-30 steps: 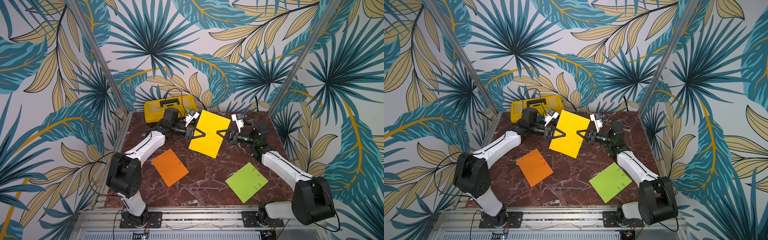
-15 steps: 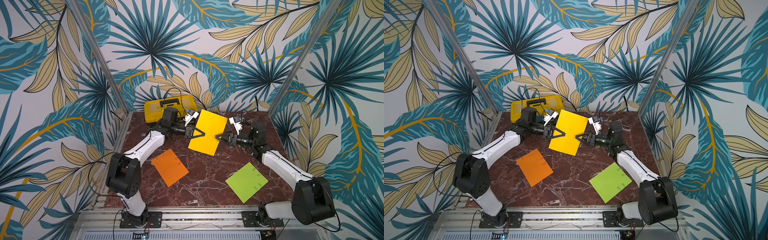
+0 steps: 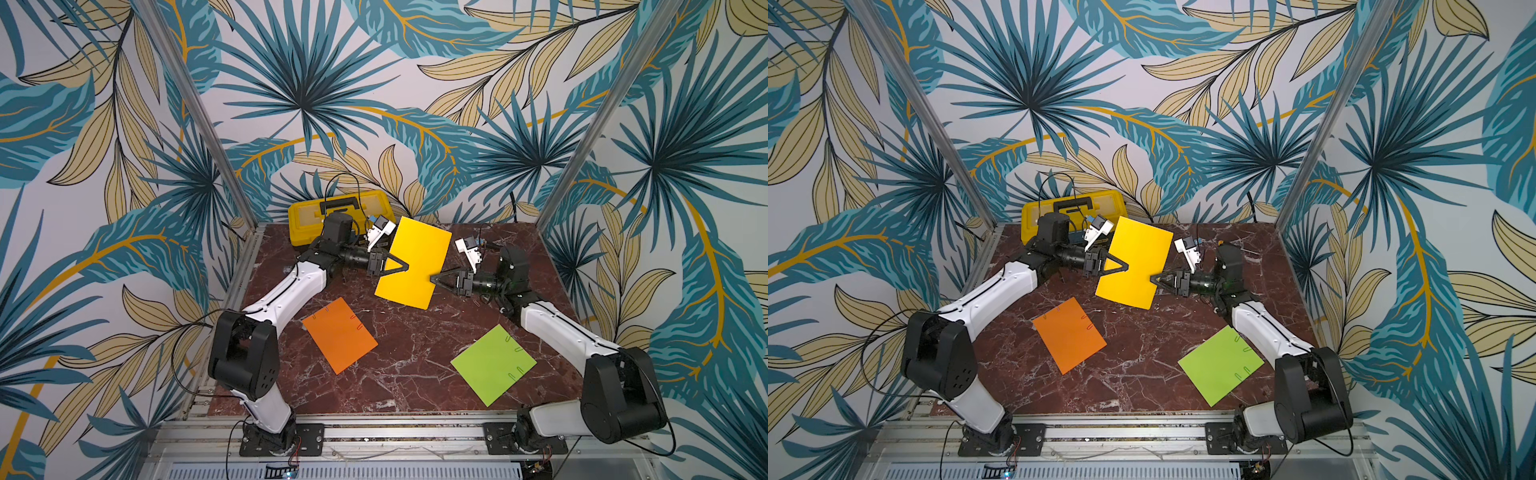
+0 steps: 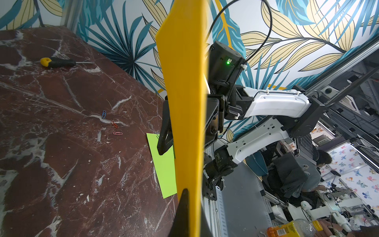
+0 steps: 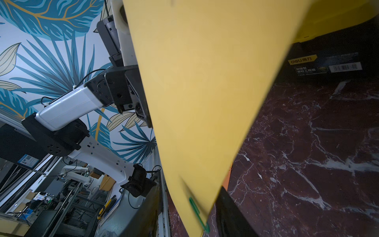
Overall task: Unclip the paperclips from the documents
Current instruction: Remove the paper clip from the document.
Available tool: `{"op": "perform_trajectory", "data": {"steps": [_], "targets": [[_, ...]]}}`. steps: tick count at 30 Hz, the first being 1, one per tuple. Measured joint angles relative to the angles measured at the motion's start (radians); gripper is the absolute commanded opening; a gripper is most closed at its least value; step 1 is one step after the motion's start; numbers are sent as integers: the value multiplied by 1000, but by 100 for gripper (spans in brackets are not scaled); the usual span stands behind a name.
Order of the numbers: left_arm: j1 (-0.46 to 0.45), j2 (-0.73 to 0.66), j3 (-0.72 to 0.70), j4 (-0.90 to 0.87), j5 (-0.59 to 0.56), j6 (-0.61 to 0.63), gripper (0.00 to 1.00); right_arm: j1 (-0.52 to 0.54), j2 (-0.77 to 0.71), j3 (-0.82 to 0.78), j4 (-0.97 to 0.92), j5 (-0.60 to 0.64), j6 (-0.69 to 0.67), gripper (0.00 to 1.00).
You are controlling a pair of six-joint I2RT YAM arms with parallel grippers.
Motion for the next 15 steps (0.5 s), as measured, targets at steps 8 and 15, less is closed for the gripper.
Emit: {"op": "perform_trajectory", "data": {"steps": [8, 15], "targets": [[3, 0, 0, 0, -1, 0, 0, 0, 4, -1, 50, -34, 43, 27], [10, 0, -1, 0, -1, 3, 0, 0, 5, -1, 61, -51, 53, 21]]}}
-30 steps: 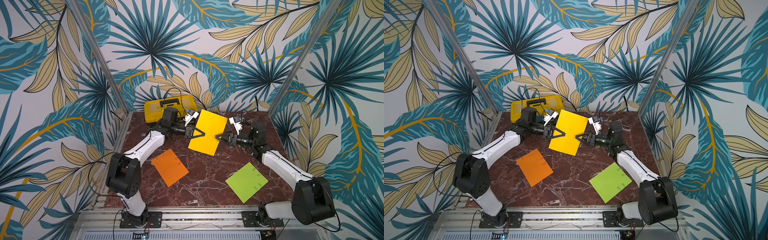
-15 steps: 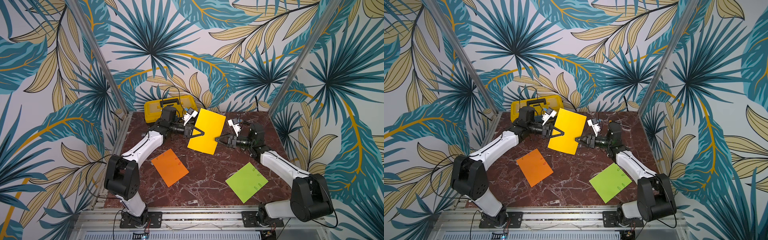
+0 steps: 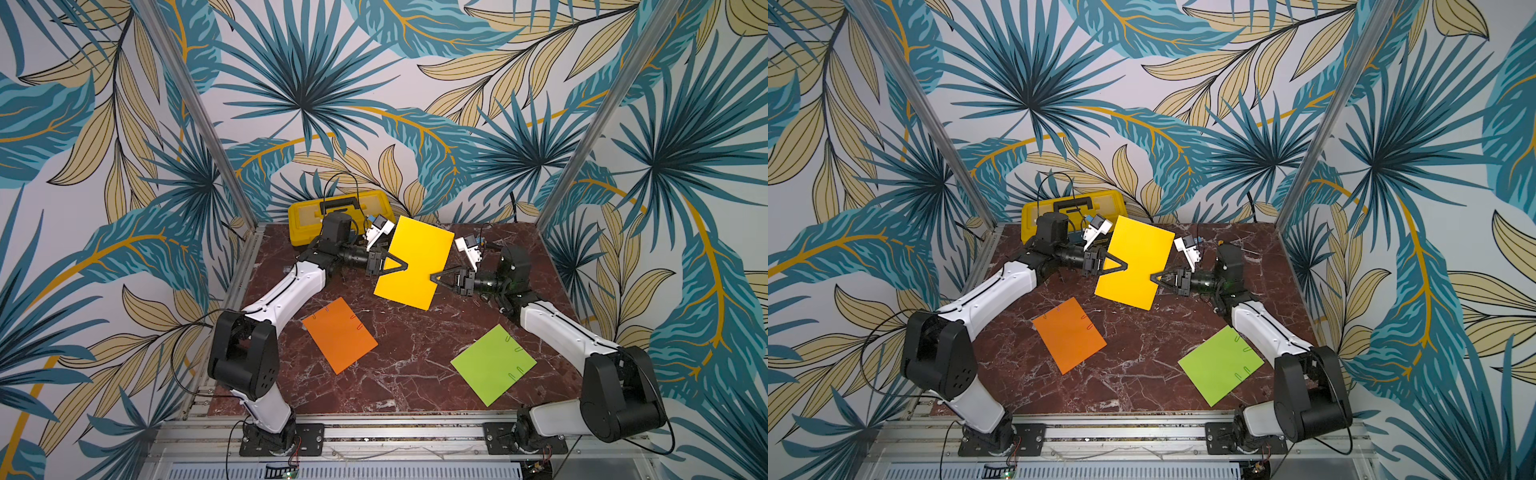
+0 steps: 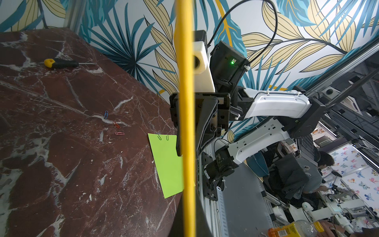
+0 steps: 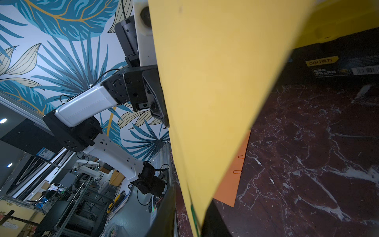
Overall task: Unclip the paperclips from the documents
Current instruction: Remove the paper clip from the document.
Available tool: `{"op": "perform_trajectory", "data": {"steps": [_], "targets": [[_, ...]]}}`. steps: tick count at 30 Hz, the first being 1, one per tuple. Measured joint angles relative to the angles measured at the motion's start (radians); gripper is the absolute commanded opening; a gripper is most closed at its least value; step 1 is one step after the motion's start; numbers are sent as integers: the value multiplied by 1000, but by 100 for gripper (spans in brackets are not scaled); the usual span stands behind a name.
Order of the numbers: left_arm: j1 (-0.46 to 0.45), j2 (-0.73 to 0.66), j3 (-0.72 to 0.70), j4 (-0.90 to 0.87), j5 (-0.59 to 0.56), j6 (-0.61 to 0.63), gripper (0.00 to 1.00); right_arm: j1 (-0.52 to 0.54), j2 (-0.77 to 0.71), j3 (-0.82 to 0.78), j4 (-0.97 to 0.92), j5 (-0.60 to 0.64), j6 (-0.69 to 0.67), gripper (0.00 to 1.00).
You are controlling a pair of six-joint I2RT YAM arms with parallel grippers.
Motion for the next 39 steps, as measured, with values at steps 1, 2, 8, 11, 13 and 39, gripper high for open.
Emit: {"op": "perform_trajectory", "data": {"steps": [1, 2, 8, 11, 13, 39], "targets": [[2, 0, -1, 0, 0, 1, 0, 0, 0, 0, 0, 0, 0, 21], [3, 0, -3, 0, 0, 1, 0, 0, 0, 0, 0, 0, 0, 20], [8, -1, -18, 0, -1, 3, 0, -2, 0, 0, -3, 0, -4, 14], [10, -5, -24, 0, -1, 4, 0, -2, 0, 0, -5, 0, -4, 12], [12, -9, -24, 0, -3, 5, 0, -2, 0, 0, -5, 0, -4, 12], [19, -16, -24, 0, -7, 5, 0, -2, 0, 0, -40, -4, -39, 2]]}}
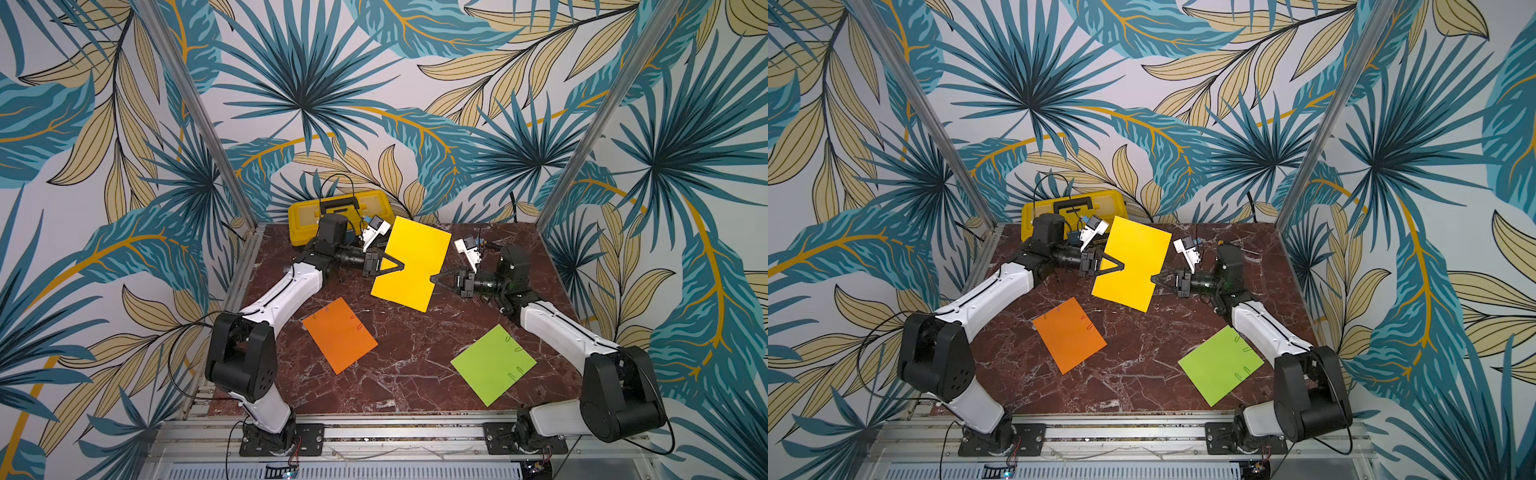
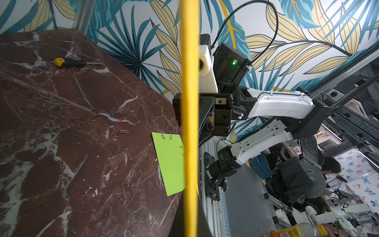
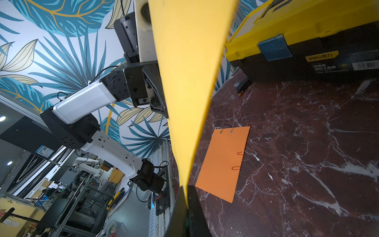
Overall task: Unclip the paperclips from the documents
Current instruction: Remove the paper clip from the document.
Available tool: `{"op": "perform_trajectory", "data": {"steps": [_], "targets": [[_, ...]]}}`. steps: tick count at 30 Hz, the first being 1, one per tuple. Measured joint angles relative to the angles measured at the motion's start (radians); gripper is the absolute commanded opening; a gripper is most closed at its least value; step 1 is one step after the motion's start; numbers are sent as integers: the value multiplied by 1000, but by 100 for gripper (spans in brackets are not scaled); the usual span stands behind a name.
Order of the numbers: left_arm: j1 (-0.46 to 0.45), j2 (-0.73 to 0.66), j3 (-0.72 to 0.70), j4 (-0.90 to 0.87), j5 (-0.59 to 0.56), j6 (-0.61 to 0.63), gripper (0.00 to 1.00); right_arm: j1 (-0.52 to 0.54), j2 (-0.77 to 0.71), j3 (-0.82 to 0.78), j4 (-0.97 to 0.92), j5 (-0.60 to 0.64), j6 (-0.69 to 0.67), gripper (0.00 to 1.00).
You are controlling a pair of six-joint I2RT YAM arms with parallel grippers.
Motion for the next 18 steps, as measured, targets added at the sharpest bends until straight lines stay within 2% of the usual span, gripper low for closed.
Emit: {"op": "perform_trajectory", "data": {"steps": [18], "targets": [[1, 0, -8, -1, 0, 7, 0, -1, 0, 9, -52, 0, -42, 2]]}}
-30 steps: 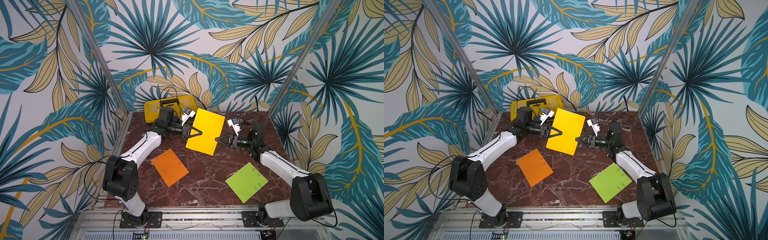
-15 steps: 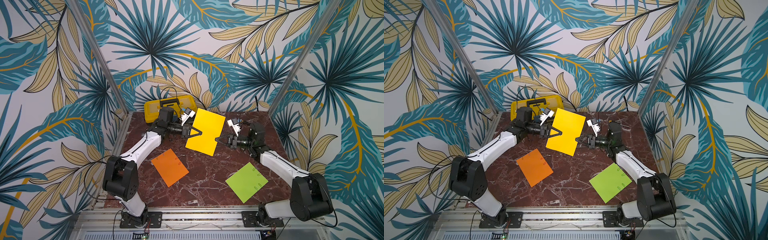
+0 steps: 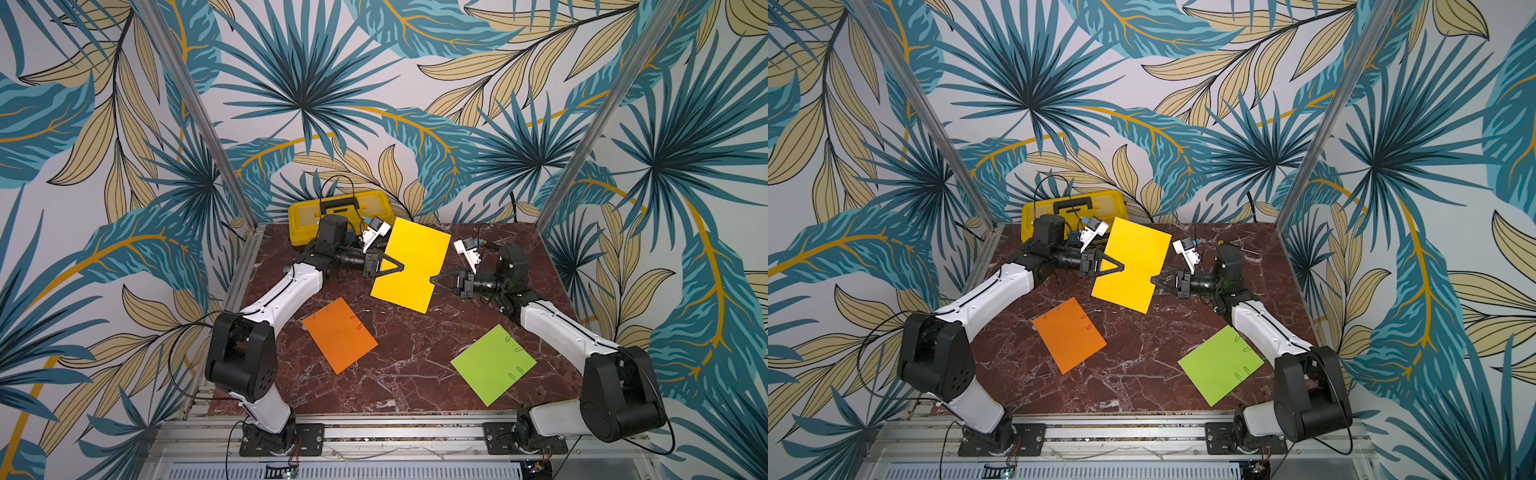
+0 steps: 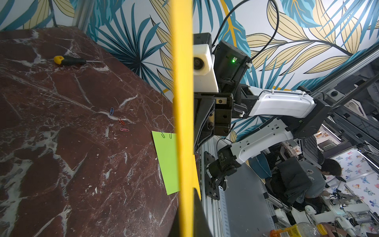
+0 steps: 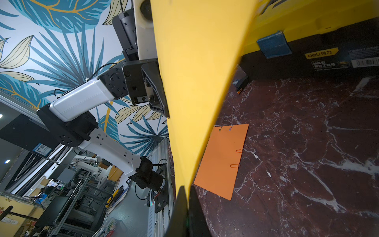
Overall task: Unclip the paperclips from the documents
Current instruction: Remove the paper clip from the document.
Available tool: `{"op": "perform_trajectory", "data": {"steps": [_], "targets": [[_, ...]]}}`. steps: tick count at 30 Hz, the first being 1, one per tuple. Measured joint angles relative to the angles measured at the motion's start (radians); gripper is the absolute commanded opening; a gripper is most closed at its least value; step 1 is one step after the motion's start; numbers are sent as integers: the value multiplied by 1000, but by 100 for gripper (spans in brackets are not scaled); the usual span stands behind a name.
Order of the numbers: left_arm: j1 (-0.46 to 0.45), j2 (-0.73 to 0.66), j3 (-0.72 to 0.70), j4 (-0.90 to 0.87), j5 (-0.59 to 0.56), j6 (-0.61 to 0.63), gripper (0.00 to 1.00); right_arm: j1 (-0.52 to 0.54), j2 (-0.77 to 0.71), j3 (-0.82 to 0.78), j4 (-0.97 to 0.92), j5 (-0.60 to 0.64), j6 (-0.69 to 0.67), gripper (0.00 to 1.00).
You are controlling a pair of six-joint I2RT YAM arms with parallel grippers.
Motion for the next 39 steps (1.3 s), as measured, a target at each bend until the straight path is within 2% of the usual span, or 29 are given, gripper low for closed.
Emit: {"op": "perform_trajectory", "data": {"steps": [39], "targets": [[0, 0, -7, 0, 0, 8, 0, -8, 0, 1, -18, -4, -21, 3]]}}
